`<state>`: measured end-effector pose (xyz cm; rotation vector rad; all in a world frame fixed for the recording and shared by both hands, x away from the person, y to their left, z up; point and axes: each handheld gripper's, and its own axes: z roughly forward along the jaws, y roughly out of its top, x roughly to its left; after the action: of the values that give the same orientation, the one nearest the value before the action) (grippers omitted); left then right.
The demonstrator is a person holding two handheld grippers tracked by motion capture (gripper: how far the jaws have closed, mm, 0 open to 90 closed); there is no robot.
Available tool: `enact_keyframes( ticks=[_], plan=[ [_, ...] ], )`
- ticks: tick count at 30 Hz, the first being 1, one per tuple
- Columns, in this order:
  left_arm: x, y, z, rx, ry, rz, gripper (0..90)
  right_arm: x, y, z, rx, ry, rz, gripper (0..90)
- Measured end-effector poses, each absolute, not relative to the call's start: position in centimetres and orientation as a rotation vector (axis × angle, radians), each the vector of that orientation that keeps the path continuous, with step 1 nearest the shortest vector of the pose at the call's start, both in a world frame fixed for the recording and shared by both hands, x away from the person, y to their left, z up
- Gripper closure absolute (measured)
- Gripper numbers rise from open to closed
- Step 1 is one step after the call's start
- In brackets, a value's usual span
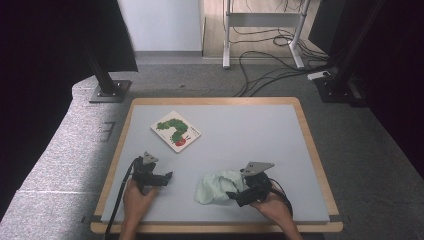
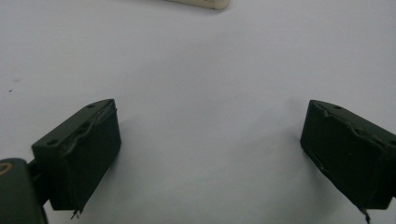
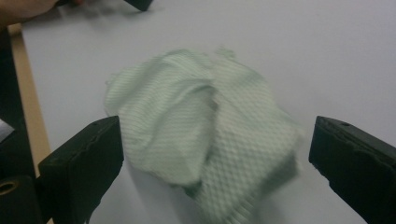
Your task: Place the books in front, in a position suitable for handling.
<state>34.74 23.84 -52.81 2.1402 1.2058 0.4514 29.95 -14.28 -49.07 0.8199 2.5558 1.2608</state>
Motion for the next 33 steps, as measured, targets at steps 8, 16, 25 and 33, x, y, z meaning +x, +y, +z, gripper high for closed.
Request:
enact_keyframes(
  ticks=[8,16,25,33],
  plan=[
    [34.7,23.8,-52.8,2.140,1.206,0.451,4.7,30.1,-11.5,-50.7,0.767,2.606,1.211,1.6],
    [34.7,23.8,-52.8,2.139,1.206,0.451,4.8,30.9,-10.6,-52.5,0.759,2.582,1.053,21.1],
    [34.7,23.8,-52.8,2.139,1.206,0.452,4.8,31.2,-11.5,-52.0,0.784,2.544,1.028,62.0],
    [34.7,23.8,-52.8,2.141,1.205,0.451,4.7,31.0,-12.4,-51.1,0.771,2.543,1.022,67.8]
  ],
)
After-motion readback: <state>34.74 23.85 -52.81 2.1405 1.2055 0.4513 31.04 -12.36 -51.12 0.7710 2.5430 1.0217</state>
